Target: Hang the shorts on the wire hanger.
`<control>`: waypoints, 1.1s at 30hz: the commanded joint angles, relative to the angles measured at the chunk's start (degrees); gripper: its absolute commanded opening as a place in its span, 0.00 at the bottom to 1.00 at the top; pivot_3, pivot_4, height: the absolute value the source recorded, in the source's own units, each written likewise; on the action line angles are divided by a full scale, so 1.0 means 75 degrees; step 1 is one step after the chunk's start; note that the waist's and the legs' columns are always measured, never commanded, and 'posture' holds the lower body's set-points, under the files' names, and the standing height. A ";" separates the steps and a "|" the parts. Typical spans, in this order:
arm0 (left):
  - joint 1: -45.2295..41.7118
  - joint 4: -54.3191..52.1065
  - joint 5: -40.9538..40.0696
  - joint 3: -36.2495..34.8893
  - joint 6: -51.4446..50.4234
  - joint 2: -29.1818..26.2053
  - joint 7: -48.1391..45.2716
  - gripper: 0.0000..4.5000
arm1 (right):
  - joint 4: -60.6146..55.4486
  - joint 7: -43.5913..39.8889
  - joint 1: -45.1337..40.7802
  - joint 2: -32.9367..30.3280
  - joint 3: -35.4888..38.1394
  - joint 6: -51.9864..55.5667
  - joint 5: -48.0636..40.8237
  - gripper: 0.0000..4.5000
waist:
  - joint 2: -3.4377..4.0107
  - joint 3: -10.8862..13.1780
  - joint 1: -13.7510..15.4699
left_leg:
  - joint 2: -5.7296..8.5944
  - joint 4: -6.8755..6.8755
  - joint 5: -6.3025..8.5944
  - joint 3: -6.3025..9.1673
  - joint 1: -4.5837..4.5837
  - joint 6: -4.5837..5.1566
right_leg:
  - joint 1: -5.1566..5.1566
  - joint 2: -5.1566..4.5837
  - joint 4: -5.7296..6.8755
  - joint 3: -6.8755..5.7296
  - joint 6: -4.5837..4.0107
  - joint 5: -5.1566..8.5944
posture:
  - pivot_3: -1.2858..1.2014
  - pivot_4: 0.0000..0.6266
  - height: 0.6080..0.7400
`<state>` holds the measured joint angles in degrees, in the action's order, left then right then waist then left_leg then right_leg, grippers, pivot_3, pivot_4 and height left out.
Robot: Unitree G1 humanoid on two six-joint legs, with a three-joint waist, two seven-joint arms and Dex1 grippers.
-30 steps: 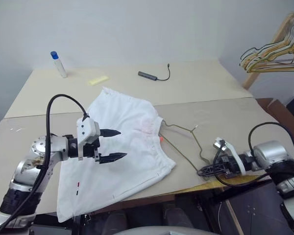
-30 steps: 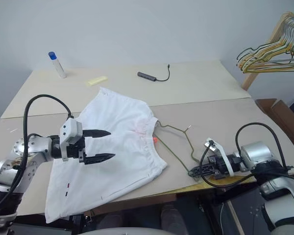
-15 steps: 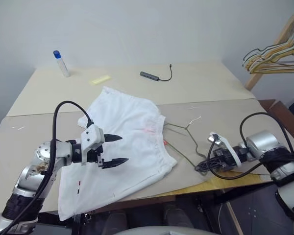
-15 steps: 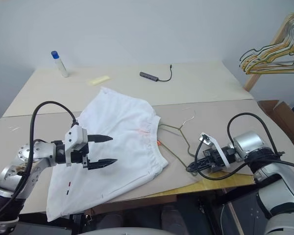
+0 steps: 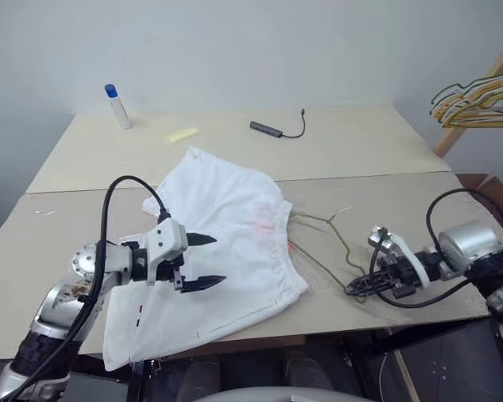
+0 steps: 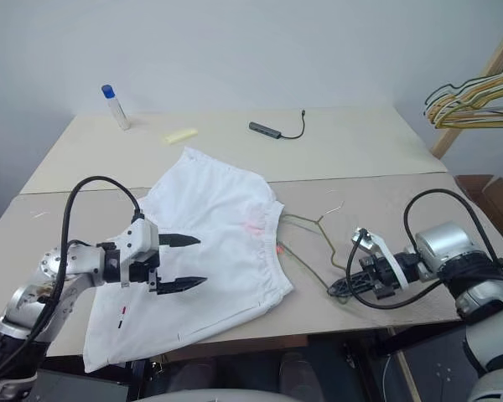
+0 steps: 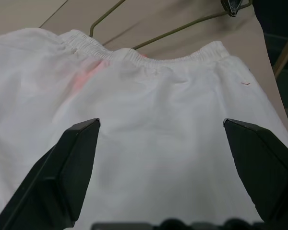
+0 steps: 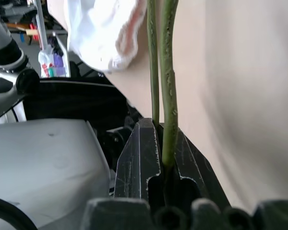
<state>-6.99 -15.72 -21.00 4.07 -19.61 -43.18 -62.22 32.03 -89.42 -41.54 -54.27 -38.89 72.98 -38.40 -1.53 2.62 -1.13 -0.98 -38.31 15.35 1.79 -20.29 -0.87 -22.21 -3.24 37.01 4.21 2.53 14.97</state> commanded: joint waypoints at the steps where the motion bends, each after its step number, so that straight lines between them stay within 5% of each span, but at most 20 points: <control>1: -0.0192 0.0014 0.0086 0.0039 0.0182 -0.0015 -0.0061 0.99 | 0.0390 -0.0411 -0.0246 0.0295 0.0139 -0.0034 0.0187 0.00 | 0.0000 0.0000 0.0002 | 0.0001 0.0000 0.0000 0.0000 -0.0004 0.0000 | -0.0002 0.0000 -0.0001 0.0000 -0.0003 -0.0002 | 0.53 0.00 1.00; 17: -0.0051 0.0035 0.0096 -0.0056 0.0215 -0.0014 0.0063 0.99 | 0.2633 -0.0037 -0.0766 0.1771 0.1955 -0.0839 0.1188 0.00 | 0.0006 0.0002 0.0063 | 0.0006 -0.0003 0.0000 0.0002 -0.0015 0.0001 | -0.0005 -0.0008 0.0006 -0.0005 -0.0028 -0.0017 | 0.54 0.00 1.00; 26: -0.0040 0.0059 0.0156 -0.0017 0.0264 -0.0007 0.0118 0.99 | -0.0013 0.2254 0.0335 0.1974 0.3717 -0.2619 0.1641 0.00 | 0.0010 0.0002 0.0035 | 0.0005 -0.0003 0.0000 0.0003 -0.0014 0.0000 | -0.0007 -0.0007 0.0011 -0.0006 -0.0028 -0.0017 | 0.53 0.00 1.00; 33: -0.0538 0.0620 0.0369 -0.0135 0.0538 -0.0027 0.0147 0.99 | -0.2656 0.3637 0.0841 0.1670 0.3639 -0.3490 0.2708 0.00 | 0.0014 0.0004 0.0041 | 0.0005 -0.0002 0.0000 0.0002 -0.0016 0.0000 | -0.0009 -0.0008 0.0010 -0.0006 -0.0013 -0.0009 | 0.52 0.00 1.00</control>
<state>-8.85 -11.69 -19.07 4.62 -17.49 -43.14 -61.47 17.23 -64.11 -34.20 -40.25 -12.67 48.80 -19.97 -1.43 2.65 -0.82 -0.95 -38.33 15.34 1.81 -20.40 -0.87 -22.28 -3.29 37.08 4.17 2.45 14.92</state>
